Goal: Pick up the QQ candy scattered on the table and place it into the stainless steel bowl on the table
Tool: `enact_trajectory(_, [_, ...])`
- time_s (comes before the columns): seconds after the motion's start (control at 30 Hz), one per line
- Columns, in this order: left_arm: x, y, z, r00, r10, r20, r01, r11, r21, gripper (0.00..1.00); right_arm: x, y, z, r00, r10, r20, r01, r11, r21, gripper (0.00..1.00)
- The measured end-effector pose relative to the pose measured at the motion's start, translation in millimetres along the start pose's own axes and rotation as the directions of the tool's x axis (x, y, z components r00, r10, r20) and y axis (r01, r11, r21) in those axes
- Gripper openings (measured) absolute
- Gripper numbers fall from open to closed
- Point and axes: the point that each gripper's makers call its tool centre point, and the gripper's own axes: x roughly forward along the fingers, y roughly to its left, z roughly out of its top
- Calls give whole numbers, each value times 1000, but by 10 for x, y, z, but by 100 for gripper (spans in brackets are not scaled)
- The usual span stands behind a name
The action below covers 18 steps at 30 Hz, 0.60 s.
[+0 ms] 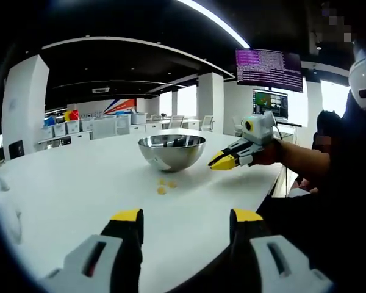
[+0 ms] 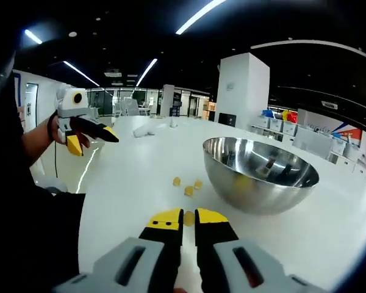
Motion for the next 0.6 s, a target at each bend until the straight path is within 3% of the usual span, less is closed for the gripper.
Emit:
enact_trajectory(0.23, [43, -49, 4, 1000, -5, -2, 5, 1000, 2, 57, -481, -138, 76, 999, -46, 22, 46, 999, 8, 9])
enact_trajectory(0.6, [190, -158, 53, 1000, -26, -7, 26, 1000, 12, 57, -906, -319, -91, 991, -136, 13, 136, 990, 36, 9])
